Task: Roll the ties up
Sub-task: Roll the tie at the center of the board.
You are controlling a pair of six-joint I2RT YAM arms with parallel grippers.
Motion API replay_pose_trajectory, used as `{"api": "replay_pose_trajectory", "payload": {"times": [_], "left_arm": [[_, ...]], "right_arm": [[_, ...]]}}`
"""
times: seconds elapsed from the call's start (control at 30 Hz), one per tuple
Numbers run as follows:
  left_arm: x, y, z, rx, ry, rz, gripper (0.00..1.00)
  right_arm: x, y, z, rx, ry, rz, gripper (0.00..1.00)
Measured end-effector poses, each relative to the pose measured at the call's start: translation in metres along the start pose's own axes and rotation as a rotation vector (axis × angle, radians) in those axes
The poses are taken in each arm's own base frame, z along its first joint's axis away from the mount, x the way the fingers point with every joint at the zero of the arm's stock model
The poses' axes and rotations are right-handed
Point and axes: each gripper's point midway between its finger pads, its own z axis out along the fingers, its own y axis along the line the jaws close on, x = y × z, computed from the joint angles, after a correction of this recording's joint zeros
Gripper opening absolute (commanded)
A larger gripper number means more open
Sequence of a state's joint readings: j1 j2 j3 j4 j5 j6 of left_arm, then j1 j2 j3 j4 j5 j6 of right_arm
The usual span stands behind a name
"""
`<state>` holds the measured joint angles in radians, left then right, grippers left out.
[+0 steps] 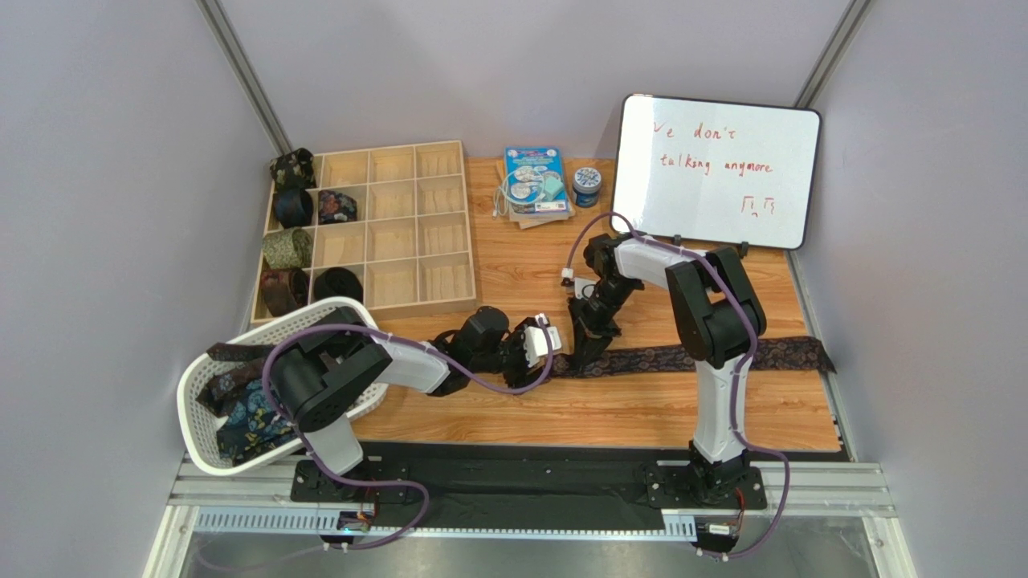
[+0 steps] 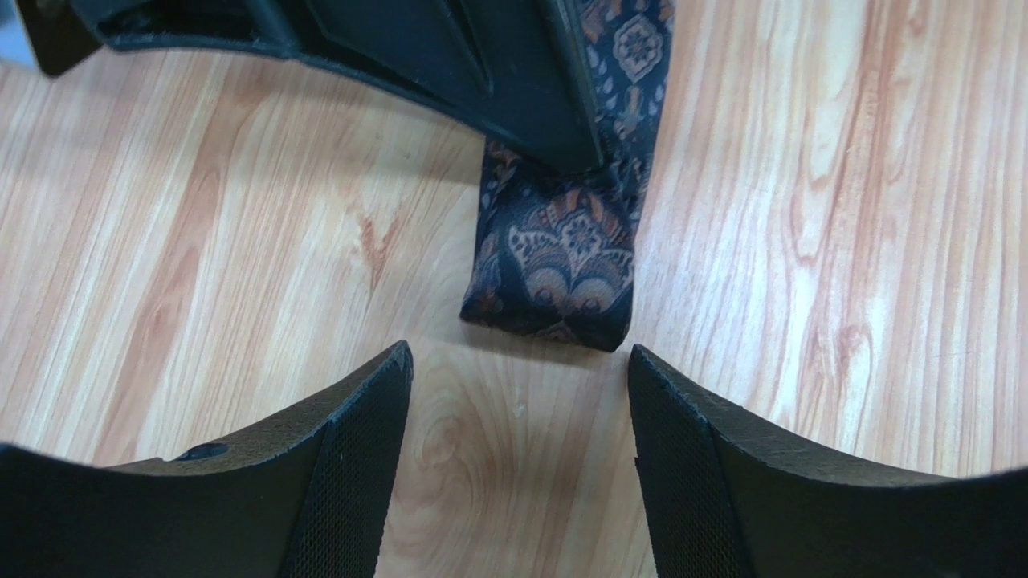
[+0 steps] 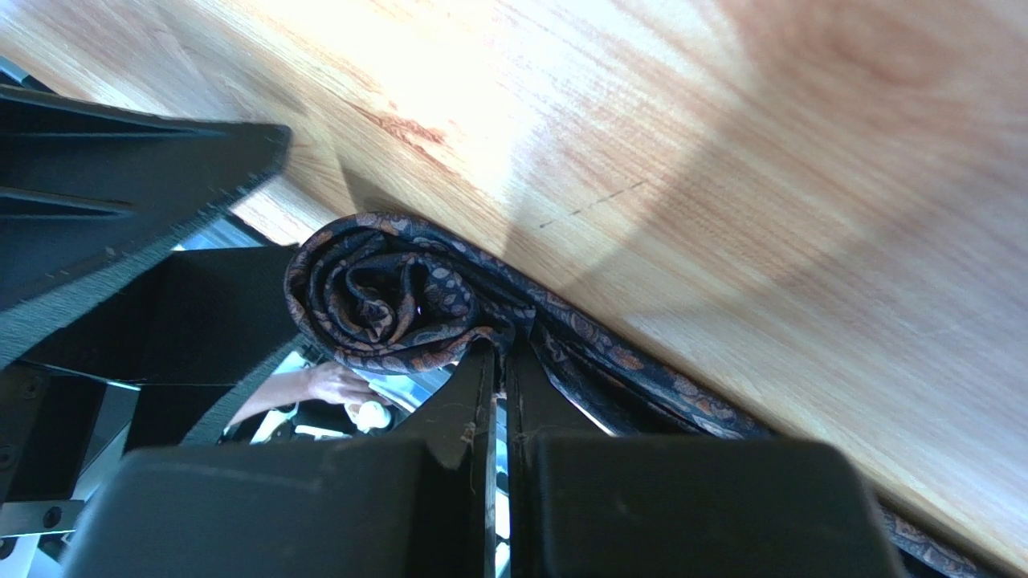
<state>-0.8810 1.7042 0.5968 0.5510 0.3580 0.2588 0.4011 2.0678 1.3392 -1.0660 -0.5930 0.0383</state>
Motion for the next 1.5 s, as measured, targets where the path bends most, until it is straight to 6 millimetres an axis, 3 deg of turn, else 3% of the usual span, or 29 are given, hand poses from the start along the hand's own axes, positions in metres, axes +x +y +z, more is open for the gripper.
{"api": "replay_pose_trajectory", "payload": {"times": [0.13, 0.27, 0.37, 0.53, 0.73, 0.93, 1.5], "left_arm": [[-0.005, -0.004, 0.006, 0.031, -0.047, 0.013, 0.72], [-0.008, -0.007, 0.013, 0.056, -0.086, 0.022, 0.53], [-0.014, -0.009, 0.014, 0.073, -0.115, 0.027, 0.47], [-0.032, -0.012, 0.012, 0.095, -0.154, 0.014, 0.45], [-0.051, -0.018, 0.028, 0.125, -0.157, 0.0, 0.45], [-0.051, -0.017, 0.04, 0.131, -0.161, -0.003, 0.47], [-0.046, -0.016, 0.048, 0.041, -0.101, 0.111, 0.32]], "right_arm": [[0.0, 0.0, 0.0, -0.005, 0.002, 0.003, 0.0], [0.0, 0.0, 0.001, -0.012, 0.005, 0.009, 0.0], [0.0, 0.0, 0.001, -0.012, 0.005, 0.009, 0.0], [0.0, 0.0, 0.001, -0.018, 0.008, 0.013, 0.0], [0.002, 0.001, 0.003, -0.034, 0.017, 0.025, 0.0], [0.002, -0.001, 0.003, -0.051, 0.014, 0.037, 0.0], [0.003, -0.006, 0.001, -0.084, 0.009, 0.003, 0.0]]}}
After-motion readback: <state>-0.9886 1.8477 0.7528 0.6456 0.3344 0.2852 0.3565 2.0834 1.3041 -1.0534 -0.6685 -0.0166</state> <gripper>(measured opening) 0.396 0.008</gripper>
